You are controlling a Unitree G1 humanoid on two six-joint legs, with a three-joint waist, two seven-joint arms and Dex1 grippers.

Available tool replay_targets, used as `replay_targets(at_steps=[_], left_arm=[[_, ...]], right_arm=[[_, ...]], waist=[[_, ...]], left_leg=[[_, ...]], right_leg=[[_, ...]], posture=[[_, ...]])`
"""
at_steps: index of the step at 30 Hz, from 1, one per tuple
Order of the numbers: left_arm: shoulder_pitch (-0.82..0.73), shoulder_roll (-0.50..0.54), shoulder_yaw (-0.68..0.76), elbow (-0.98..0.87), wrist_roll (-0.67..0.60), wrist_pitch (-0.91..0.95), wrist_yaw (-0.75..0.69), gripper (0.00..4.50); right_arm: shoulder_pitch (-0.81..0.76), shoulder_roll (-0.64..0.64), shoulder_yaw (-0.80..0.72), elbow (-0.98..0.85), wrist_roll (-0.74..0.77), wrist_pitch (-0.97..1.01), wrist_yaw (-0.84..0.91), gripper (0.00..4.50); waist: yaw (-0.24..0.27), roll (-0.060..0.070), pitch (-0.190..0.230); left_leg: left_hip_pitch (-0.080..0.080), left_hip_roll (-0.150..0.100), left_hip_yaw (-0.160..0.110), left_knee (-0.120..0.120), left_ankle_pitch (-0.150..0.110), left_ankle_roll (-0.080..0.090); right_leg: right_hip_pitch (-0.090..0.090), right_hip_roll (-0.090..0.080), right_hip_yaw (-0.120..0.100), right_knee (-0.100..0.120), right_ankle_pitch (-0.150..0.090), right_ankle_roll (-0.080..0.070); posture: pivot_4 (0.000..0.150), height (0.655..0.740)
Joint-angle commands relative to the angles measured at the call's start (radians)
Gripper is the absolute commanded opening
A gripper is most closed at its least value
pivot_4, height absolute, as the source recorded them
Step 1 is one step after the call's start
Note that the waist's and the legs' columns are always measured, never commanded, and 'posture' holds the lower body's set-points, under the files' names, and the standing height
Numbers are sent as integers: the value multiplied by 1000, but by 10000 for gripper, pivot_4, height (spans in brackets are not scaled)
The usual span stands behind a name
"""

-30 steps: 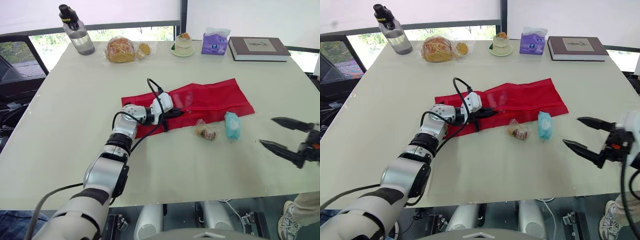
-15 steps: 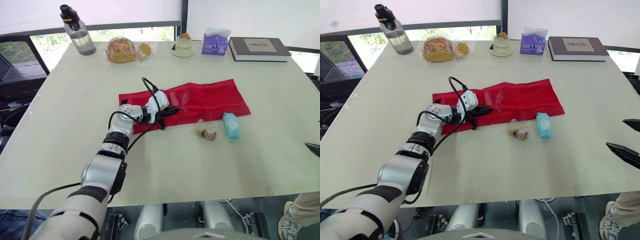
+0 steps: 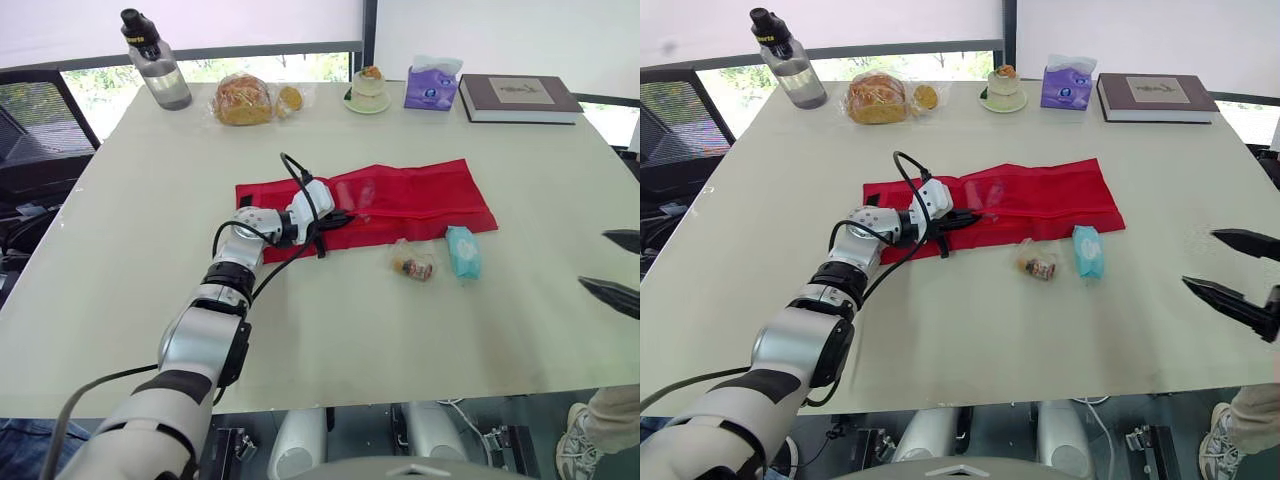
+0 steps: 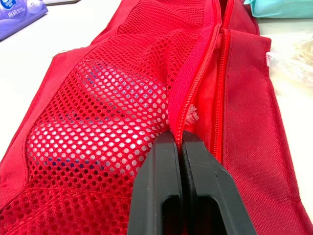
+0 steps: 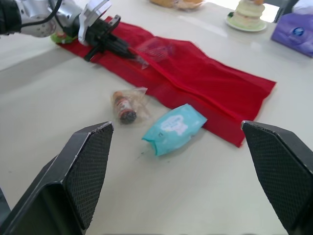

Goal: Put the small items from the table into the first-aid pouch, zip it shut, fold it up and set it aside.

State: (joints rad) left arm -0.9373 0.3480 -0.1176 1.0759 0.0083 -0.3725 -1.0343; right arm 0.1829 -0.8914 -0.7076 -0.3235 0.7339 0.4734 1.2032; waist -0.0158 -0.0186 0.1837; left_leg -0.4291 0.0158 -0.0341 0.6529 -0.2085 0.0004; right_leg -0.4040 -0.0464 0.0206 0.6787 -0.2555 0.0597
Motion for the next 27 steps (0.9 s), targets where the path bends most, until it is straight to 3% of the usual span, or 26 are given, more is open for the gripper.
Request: replay_targets(at_steps=[1,6,9,16,26,27], left_arm=[[-15,11,22,-19,-9,-10,5,0],[-14,13,25,-25,-10,-8,13,0],[6,12,18,-52,-8,-10,14,0],[36,9,17,-99,-13,3,17,0],[45,5,17,-131,-14,23,30,0],[45,5,17,-133,-14,24,30,0]], right_arm=[[-61,27,103,-35,-17,-27,-52,44605],[-146,88,281,-82,-102,-16,-203,44605],[-239,146,469,-91,-183,-37,-258,44605],[-422,196,753,47,-361,-89,-242,44605],[-548,224,926,254,-562,-184,-234,44605],[-552,231,928,258,-567,-188,-234,42221]], waist=[[0,0,0],[1,0,0],[-1,-1,0],[4,0,0],[3,0,0],[3,0,0]], left_leg=[[0,0,0,0,0,0],[0,0,-1,0,0,0],[-1,0,-1,0,0,0],[0,0,-1,1,0,0],[-1,0,-1,1,0,0],[-1,0,-1,1,0,0]], right_leg=[[0,0,0,0,0,0],[0,0,-1,0,0,0],[0,0,-1,0,0,0],[0,0,-1,1,0,0],[0,0,-1,0,0,-1],[0,0,-2,0,0,-1]], posture=[[1500,7400],[1500,7400],[1500,7400],[1500,7400],[1500,7400],[1500,7400]])
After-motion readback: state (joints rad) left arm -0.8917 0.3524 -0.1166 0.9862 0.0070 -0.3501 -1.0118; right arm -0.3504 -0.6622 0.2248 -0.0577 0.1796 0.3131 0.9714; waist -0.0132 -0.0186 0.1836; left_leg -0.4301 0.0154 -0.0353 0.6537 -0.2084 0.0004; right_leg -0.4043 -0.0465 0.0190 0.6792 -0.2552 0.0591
